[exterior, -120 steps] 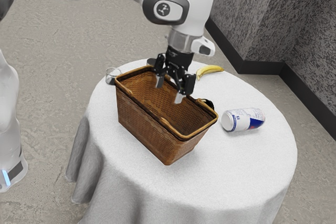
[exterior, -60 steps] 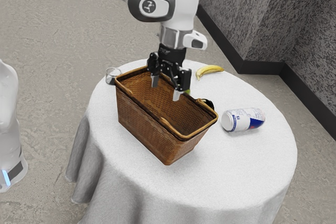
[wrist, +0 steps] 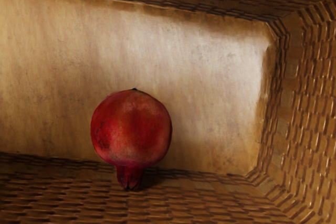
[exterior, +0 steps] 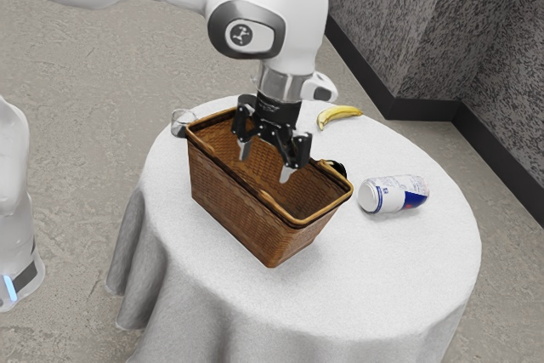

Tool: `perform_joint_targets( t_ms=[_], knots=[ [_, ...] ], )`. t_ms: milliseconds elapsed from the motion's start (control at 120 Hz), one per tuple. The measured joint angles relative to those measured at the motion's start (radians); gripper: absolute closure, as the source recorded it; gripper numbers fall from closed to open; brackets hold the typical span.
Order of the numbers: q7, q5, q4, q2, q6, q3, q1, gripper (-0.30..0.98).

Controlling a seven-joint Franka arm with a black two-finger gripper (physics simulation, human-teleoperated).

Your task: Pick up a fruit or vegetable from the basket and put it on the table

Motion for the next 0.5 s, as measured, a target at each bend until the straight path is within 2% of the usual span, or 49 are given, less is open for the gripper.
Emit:
perform_joint_targets(
  t_ms=[183, 500],
  knots=[
    [0.014, 0.026, -0.021, -0.007, 0.033, -0.007, 0.020, 0.00],
    [0.086, 0.032, -0.056, -0.027, 0.052, -0.036, 0.022, 0.00]
  ],
)
